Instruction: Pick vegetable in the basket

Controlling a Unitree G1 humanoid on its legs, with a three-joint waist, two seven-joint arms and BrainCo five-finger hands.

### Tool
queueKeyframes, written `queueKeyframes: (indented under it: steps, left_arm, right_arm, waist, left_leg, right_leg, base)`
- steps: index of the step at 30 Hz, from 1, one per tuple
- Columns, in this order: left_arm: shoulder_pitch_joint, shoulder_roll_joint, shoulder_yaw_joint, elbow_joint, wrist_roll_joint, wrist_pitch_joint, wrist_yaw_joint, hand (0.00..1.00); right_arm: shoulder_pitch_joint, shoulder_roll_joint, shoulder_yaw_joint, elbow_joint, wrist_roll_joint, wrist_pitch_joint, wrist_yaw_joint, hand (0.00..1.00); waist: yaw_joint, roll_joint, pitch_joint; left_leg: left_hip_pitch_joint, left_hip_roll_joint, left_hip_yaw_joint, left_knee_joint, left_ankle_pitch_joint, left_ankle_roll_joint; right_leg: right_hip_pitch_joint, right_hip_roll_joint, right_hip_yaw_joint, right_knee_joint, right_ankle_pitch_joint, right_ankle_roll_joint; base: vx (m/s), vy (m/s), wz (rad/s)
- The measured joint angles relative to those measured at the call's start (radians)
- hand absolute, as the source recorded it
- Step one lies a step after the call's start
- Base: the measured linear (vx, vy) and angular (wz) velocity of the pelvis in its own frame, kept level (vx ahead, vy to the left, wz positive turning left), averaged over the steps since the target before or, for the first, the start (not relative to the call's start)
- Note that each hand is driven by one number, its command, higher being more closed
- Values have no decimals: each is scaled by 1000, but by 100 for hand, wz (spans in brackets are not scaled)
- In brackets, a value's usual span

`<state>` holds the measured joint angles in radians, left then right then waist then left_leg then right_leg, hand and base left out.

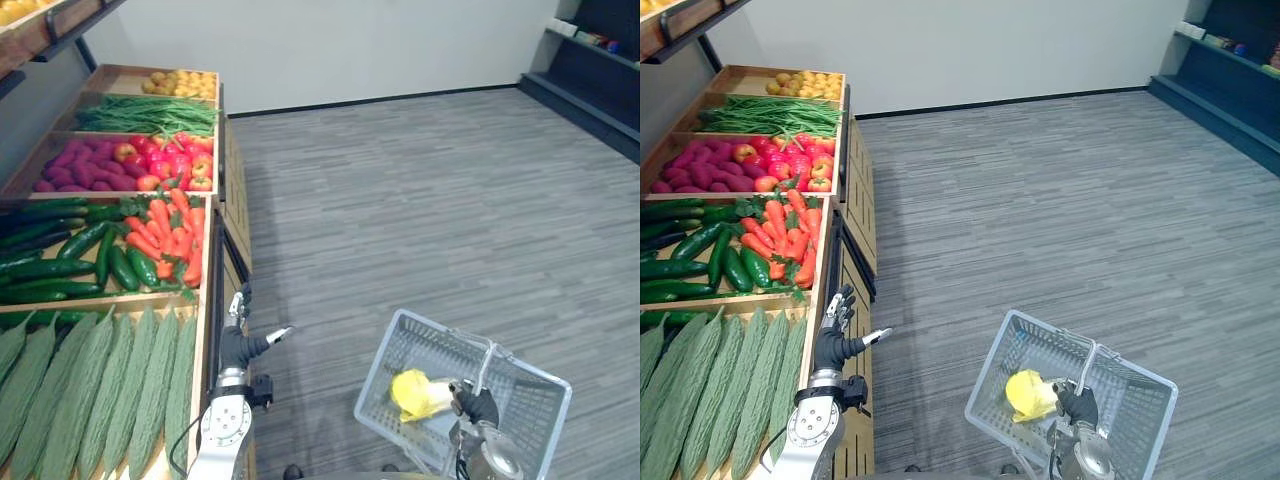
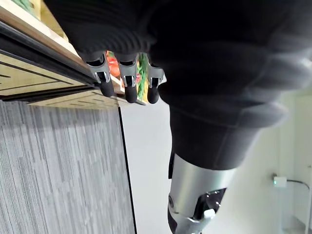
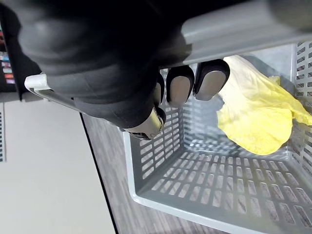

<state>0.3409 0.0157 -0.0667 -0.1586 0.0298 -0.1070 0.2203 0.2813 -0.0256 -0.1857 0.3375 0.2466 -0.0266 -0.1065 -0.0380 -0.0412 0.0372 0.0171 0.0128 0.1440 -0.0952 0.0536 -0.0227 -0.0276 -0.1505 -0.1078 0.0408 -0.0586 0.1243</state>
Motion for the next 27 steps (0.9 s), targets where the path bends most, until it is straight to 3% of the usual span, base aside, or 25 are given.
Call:
queueKeyframes:
  steps: [2,4,5,6,7,9,10,12,14,16,17,19,20,21,22,23,24,26,27]
  left_arm:
    - [0,-2,9,0,0,0,1,0]
    - [-11,-15,17,-35,0,1,1,0]
    - [-23,-28,13,-52,0,-2,2,0]
    - [-31,-39,6,-57,2,-8,6,0]
    - [-37,-31,3,-57,3,-8,12,0]
    - [-56,-2,0,-65,3,-17,28,0]
    - [-66,17,19,-65,3,-20,38,0]
    - [-90,19,30,-44,4,-20,58,0]
    - [-123,18,18,-12,5,-19,69,0]
    - [-141,17,17,-7,11,-20,72,0]
    - [-144,16,17,-5,12,-23,72,0]
    - [-119,-27,5,-1,11,-24,71,0]
    - [-112,-50,-5,2,8,-24,71,0]
    - [-105,-58,-11,2,8,-24,71,0]
    - [-107,-65,-39,3,8,-24,66,0]
    - [-109,-65,-51,3,7,-24,64,0]
    - [-108,-69,-60,3,6,-25,62,0]
    - [-111,-68,-57,1,2,-29,64,0]
    - [-115,-68,-50,-2,2,-29,65,0]
  right_arm:
    - [-2,0,-16,0,-22,3,-5,100]
    - [-18,10,-34,-4,-32,4,-11,100]
    - [-27,-1,-44,-10,-38,5,-21,100]
    - [-53,-22,-63,-16,-52,4,-31,100]
    - [-65,-26,-88,-22,-59,2,-42,100]
    - [-88,-21,-97,-21,-61,1,-49,100]
    - [-114,-22,-103,-21,-61,-9,-49,100]
    - [-151,-27,-105,-23,-69,-13,-49,100]
    - [-147,-29,-103,-26,-96,-10,-47,100]
    - [-115,-31,-92,-40,-102,1,-46,100]
    - [-92,-35,-86,-51,-102,8,-45,100]
    - [-97,-77,-67,-53,-100,21,-49,100]
    - [-107,-91,-47,-58,-100,26,-49,100]
    - [-105,-95,-37,-74,-100,29,-48,100]
    - [-97,-102,-18,-110,-101,31,-47,100]
    - [-92,-101,-15,-126,-101,31,-47,100]
    - [-84,-102,0,-141,-103,31,-47,100]
    - [-71,-104,5,-161,-103,31,-53,100]
    - [-80,-104,-6,-166,-101,30,-64,100]
  waist:
    - [0,-4,3]
    - [-11,-28,49]
    - [-13,-3,76]
    - [-8,21,111]
    - [-23,41,109]
    - [-32,35,109]
    - [-28,26,117]
    - [-22,38,141]
    - [-23,48,154]
    - [-37,44,153]
    - [-50,41,143]
    - [-54,125,132]
    - [-49,134,131]
    - [-44,136,132]
    - [-36,138,135]
    - [-35,137,139]
    - [-27,127,147]
    - [-4,121,151]
    - [7,131,150]
  left_leg:
    - [-7,0,-2,17,-7,8]
    - [-73,-7,2,226,-153,17]
    - [-96,16,-5,321,-209,18]
    - [-110,47,-25,403,-274,52]
    - [-106,48,-58,409,-289,63]
    - [-87,52,-88,361,-290,67]
    - [-78,61,-89,322,-287,71]
    - [-55,80,-101,310,-290,65]
    - [2,85,-120,303,-310,44]
    - [33,86,-146,343,-375,11]
    - [43,104,-166,381,-427,-13]
    - [8,179,-179,542,-416,-60]
    - [-48,192,-181,665,-347,-75]
    - [-84,198,-175,743,-298,-75]
    - [-151,225,-144,933,-252,-73]
    - [-180,244,-112,1029,-255,-68]
    - [-214,274,-45,1170,-274,-36]
    - [-260,270,25,1192,-299,-9]
    - [-305,260,67,1158,-309,6]
  right_leg:
    - [7,-3,-3,2,14,-3]
    - [0,-43,-39,111,-41,56]
    - [-28,-37,-62,215,-60,68]
    - [-127,-50,-86,462,-57,48]
    - [-172,-61,-106,548,-81,0]
    - [-186,-42,-121,469,-135,-22]
    - [-208,-24,-135,376,-129,-34]
    - [-241,12,-115,265,-83,-36]
    - [-262,26,-49,161,9,-15]
    - [-282,21,-8,171,26,-22]
    - [-288,29,1,233,62,-46]
    - [-292,85,-36,339,3,-96]
    - [-283,91,-53,362,-24,-125]
    - [-262,95,-58,354,-32,-139]
    - [-195,105,-73,305,-40,-150]
    - [-148,112,-83,271,-42,-153]
    - [-26,121,-101,193,-46,-159]
    - [72,121,-114,133,-47,-160]
    - [114,120,-122,102,-50,-165]
  base:
    - [107,25,11]
    - [113,89,32]
    - [-32,57,21]
    - [-61,59,33]
    - [-25,65,48]
    - [202,1,55]
    - [311,-74,19]
    - [262,-79,-3]
    - [308,-95,14]
    - [490,-273,52]
    - [498,-315,60]
    - [676,-304,28]
    - [575,-233,2]
    - [552,-261,12]
    - [442,-183,21]
    - [754,-275,40]
    - [421,-128,42]
    - [421,-92,42]
    - [497,-41,39]
